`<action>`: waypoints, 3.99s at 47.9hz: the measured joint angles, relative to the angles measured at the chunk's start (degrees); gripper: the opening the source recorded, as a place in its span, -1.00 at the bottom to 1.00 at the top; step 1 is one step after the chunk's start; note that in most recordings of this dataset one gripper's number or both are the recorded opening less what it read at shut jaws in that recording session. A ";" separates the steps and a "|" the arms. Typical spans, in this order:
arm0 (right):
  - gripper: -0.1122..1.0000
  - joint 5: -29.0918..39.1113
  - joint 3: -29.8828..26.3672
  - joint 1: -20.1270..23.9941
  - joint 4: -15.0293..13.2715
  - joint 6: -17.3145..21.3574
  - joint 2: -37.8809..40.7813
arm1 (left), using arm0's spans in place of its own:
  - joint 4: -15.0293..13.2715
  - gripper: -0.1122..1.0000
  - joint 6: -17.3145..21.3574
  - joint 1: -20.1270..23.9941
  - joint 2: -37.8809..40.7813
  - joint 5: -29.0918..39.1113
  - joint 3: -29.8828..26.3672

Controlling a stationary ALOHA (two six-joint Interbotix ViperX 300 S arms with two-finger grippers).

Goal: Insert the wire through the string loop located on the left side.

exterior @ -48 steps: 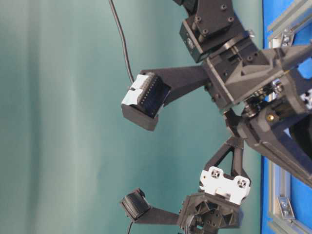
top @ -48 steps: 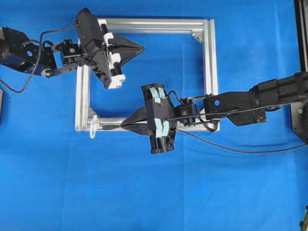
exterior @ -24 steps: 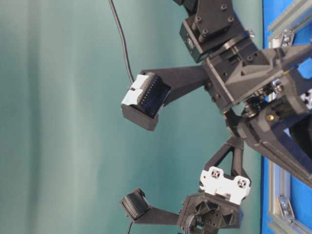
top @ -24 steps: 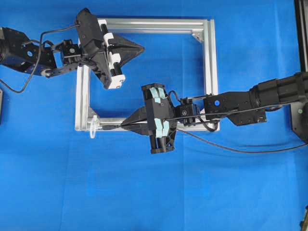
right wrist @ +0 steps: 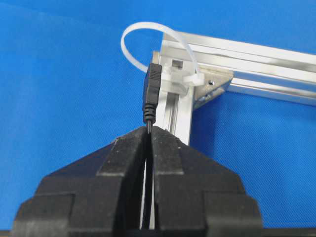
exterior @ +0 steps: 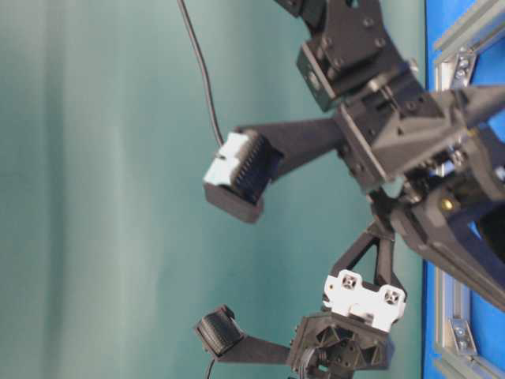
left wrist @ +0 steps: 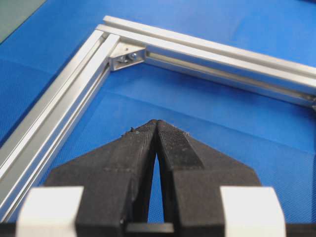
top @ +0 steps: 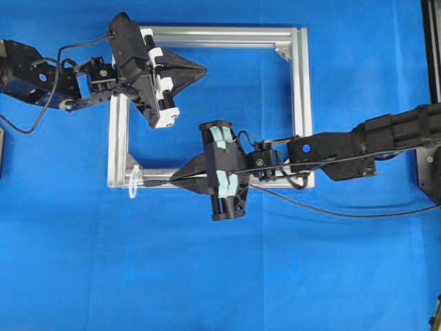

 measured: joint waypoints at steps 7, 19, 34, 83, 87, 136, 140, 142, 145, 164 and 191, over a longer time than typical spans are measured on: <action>-0.97 0.00 -2.29 0.00 0.00 0.00 2.02 | 0.00 -0.80 0.00 -0.26 0.09 0.00 0.00; -0.97 0.00 -7.56 0.00 0.00 0.00 5.89 | 0.00 -0.80 0.00 -0.44 0.09 0.00 0.00; -0.97 0.09 -11.43 0.26 0.26 0.26 9.40 | 0.26 -0.79 0.35 -0.35 0.00 0.18 1.05; -0.97 0.62 -12.48 -0.18 0.00 0.00 9.49 | 0.00 -0.79 0.18 3.25 -11.51 0.09 14.59; -0.97 0.62 -12.39 -0.09 0.00 0.00 9.49 | -0.09 -0.80 0.18 3.43 -13.97 0.09 17.05; -0.97 0.62 -12.39 -0.09 0.00 0.00 9.49 | 0.26 -0.80 -0.62 -6.50 -28.56 3.78 25.58; -0.97 0.62 -12.39 -0.18 0.00 0.00 9.49 | 0.26 -0.79 -0.62 -9.76 -29.79 4.48 26.02; -0.97 0.62 -12.39 -0.09 0.00 0.00 9.49 | 0.26 -0.79 -0.53 -11.25 -30.50 4.83 26.19; -0.97 0.62 -12.39 -0.09 -0.09 0.00 9.49 | 0.18 -0.80 -0.62 -13.18 -31.29 5.36 26.28; -0.97 0.62 -12.39 -0.18 0.00 0.00 9.49 | 0.26 -0.80 -0.62 -20.83 -33.93 7.73 26.98; -0.97 0.62 -12.39 -0.09 0.00 0.00 9.49 | 0.26 -0.79 -0.62 -21.36 -33.93 8.26 26.98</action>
